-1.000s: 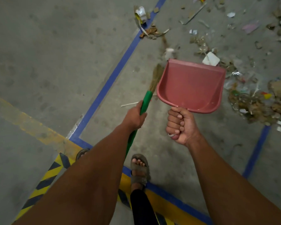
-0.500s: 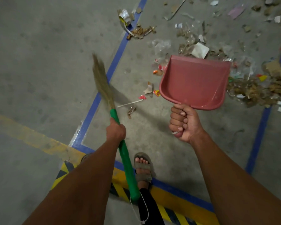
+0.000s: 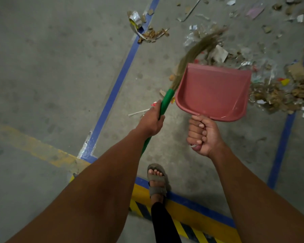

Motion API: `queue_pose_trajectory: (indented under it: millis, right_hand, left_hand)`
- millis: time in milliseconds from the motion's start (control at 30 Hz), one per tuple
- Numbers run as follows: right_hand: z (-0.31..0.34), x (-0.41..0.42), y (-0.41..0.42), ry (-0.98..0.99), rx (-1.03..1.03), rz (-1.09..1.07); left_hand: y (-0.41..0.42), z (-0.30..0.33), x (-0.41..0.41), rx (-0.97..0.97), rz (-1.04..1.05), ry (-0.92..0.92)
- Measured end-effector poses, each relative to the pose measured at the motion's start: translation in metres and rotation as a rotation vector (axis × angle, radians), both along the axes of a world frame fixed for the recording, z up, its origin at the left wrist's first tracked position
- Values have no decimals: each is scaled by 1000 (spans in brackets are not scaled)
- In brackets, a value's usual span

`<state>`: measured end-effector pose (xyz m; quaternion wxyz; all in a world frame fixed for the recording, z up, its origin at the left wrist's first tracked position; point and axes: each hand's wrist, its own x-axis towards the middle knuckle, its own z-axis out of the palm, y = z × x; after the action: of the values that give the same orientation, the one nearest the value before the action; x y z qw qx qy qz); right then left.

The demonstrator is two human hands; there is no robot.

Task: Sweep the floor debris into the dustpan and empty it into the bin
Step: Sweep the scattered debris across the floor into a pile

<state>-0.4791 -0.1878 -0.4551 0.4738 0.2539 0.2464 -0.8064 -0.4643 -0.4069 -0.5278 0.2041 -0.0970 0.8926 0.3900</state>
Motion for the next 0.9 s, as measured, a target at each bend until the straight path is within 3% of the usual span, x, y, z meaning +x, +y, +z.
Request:
queue_pose_trajectory:
  millis: [200,367,500,633,733,900]
  right_hand:
    - [11,-12,-3,47,-38,0]
    - [4,-8,9,41,-56,17]
    - [-7,4,18,28,-42,12]
    - [-15,12,26,22,-33,-18]
    - [-16,16,36,33,-35,-42]
    - [-9,15,48,51,-38,-76]
  left_hand:
    - [-22,10,47,-205,363,-65]
    - [-22,-8,84,-277,640,-432]
    - [19,-22,94,-227,532,-623]
    - [78,-25,73,-133,230,-549]
    - [96,-24,39,-47,63,-377]
    - [89,-2,9,41,-17,-43]
